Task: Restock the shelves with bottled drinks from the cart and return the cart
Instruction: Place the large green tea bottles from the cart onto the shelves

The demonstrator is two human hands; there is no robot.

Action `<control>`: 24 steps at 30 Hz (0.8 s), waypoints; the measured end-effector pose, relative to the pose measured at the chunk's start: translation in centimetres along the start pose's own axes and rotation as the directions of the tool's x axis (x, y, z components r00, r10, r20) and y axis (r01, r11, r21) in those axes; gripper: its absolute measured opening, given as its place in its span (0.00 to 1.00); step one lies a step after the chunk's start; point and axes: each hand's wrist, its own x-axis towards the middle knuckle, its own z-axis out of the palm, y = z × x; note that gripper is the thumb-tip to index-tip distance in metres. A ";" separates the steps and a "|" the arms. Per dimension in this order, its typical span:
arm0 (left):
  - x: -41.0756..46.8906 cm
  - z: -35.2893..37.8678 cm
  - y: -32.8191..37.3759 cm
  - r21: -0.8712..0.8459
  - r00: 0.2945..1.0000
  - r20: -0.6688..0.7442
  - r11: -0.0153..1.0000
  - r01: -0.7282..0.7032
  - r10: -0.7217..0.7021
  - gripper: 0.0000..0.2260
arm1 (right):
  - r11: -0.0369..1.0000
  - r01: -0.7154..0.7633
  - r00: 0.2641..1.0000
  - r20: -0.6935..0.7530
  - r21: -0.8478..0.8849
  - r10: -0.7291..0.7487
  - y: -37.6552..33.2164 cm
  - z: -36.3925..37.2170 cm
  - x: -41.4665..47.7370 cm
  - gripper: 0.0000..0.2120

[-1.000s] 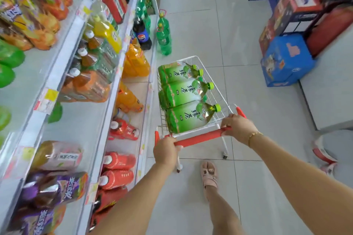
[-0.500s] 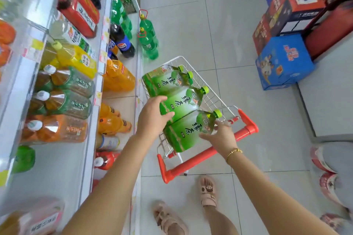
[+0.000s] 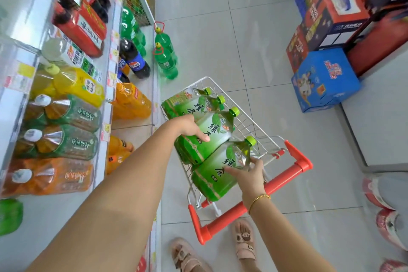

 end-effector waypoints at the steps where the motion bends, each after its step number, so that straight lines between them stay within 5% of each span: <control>1: 0.3 -0.2 -0.5 -0.017 1.000 0.013 1.000 0.015 -0.015 0.51 | 1.000 -0.003 1.000 0.025 0.027 0.002 -0.1 0.2 0.1 0.35; 5: 1.6 -0.2 -2.5 -0.102 0.998 0.062 0.995 0.020 -0.013 0.67 | 0.996 -0.083 0.986 0.144 0.018 0.079 -1.0 0.3 1.0 0.39; 7: 1.7 -0.1 -2.8 -0.126 0.998 0.064 0.992 0.012 -0.004 0.68 | 0.994 -0.106 0.973 0.207 0.014 0.101 -1.3 -0.4 1.1 0.39; 11: 0.9 0.1 -2.9 -0.160 0.998 0.067 0.987 -0.002 0.013 0.58 | 0.995 -0.085 0.978 0.187 -0.046 0.092 -0.7 -0.9 0.6 0.35; 15: -0.9 1.1 -5.4 -0.227 1.000 0.014 0.974 -0.008 0.011 0.34 | 0.994 0.053 0.993 0.111 -0.096 -0.042 0.3 0.2 0.1 0.62; 17: -2.4 1.6 -7.0 -0.277 0.999 -0.038 0.961 -0.021 0.011 0.27 | 0.994 0.060 0.986 0.162 -0.093 -0.044 -0.6 0.7 -0.6 0.58; 21: -5.7 4.0 -10.5 -0.395 0.977 -0.202 0.918 -0.026 -0.060 0.38 | 0.964 0.145 0.978 0.183 -0.225 -0.105 -1.5 1.8 -2.3 0.50; 24: -8.3 8.1 -13.7 -0.571 0.888 -0.435 0.808 -0.146 -0.146 0.38 | 0.883 0.306 0.948 0.198 -0.355 -0.249 -1.4 2.9 -4.3 0.44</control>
